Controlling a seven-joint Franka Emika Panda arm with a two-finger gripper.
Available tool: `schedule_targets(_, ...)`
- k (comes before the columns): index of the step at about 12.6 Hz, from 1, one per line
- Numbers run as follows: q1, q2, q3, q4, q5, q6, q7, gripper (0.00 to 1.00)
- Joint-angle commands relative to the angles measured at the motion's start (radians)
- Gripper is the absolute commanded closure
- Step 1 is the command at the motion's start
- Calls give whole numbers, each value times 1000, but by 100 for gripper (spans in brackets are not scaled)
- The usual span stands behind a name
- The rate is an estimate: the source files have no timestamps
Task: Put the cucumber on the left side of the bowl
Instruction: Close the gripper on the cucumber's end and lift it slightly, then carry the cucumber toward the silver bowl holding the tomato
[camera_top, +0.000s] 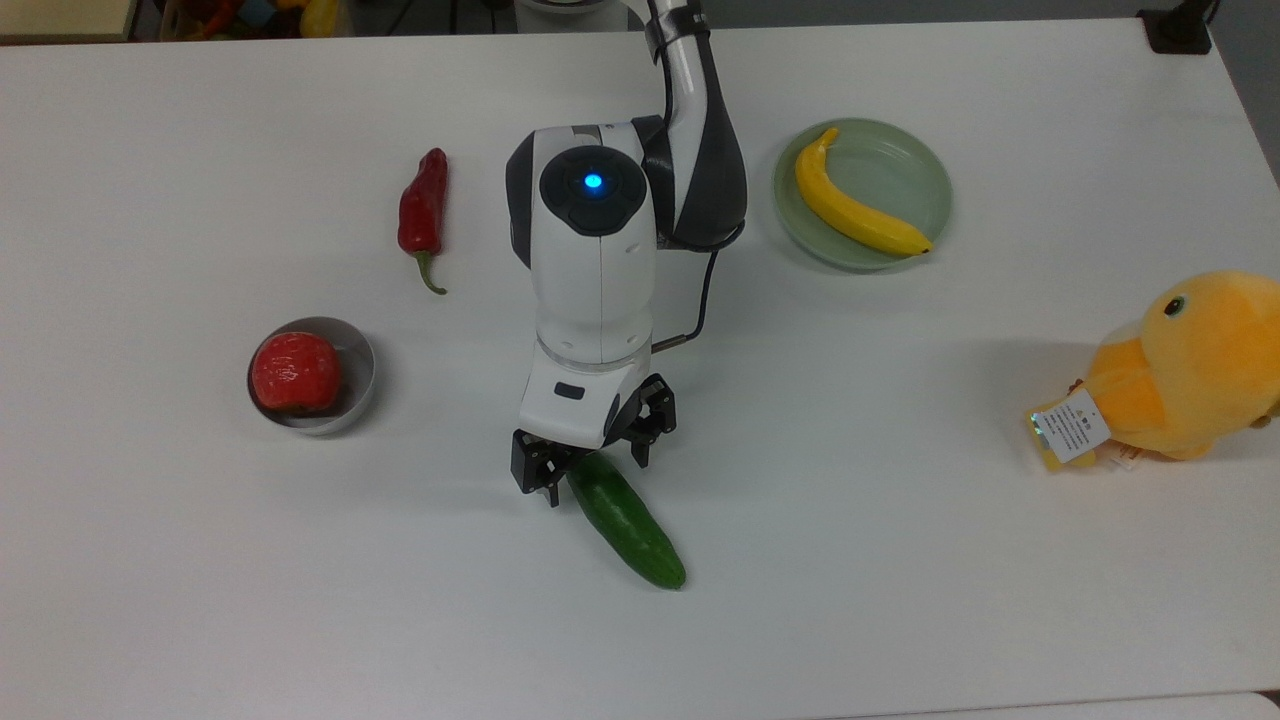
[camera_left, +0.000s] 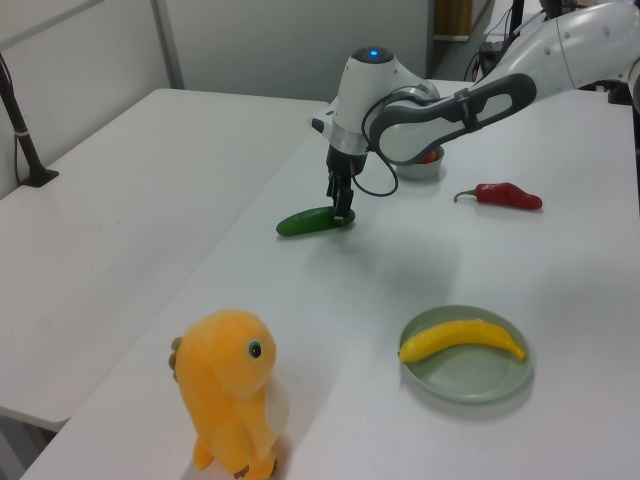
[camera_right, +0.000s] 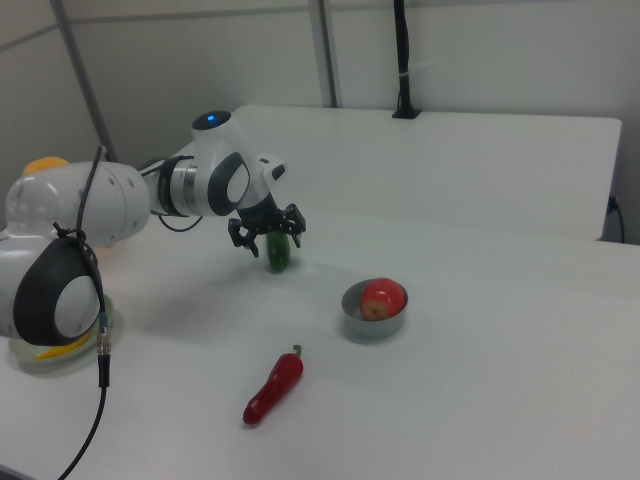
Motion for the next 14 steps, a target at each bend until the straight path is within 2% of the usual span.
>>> schedule_targets(1, -11, 24, 13, 13, -54, 20, -35, 39)
schedule_targets(2, -11, 32, 13, 15, -65, 22, -39, 76)
schedule_targets(3, -9, 33, 13, 13, -65, 28, -40, 89)
schedule_targets(5, -9, 33, 13, 13, -67, 29, -40, 100)
schedule_targets(8, -8, 7, 15, -16, -84, 29, -35, 100)
schedule_targets(14, -21, -290, 16, -345, -82, 34, -30, 100)
